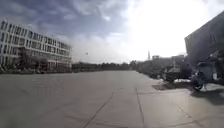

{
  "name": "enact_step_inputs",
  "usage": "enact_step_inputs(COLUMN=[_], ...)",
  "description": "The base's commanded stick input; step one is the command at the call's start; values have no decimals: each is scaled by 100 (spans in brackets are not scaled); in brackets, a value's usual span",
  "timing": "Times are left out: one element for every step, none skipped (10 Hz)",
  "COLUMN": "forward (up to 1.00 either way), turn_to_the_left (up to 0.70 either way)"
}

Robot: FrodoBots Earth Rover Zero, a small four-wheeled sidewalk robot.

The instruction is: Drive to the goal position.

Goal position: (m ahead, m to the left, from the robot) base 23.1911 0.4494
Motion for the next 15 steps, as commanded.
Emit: enact_step_inputs(forward=[85,85,85,85,85,85,85,85,85,85,85,85,85,85,85], turn_to_the_left=[0,0,0,0,0,0,0,0,0,0,0,0,0,0,0])
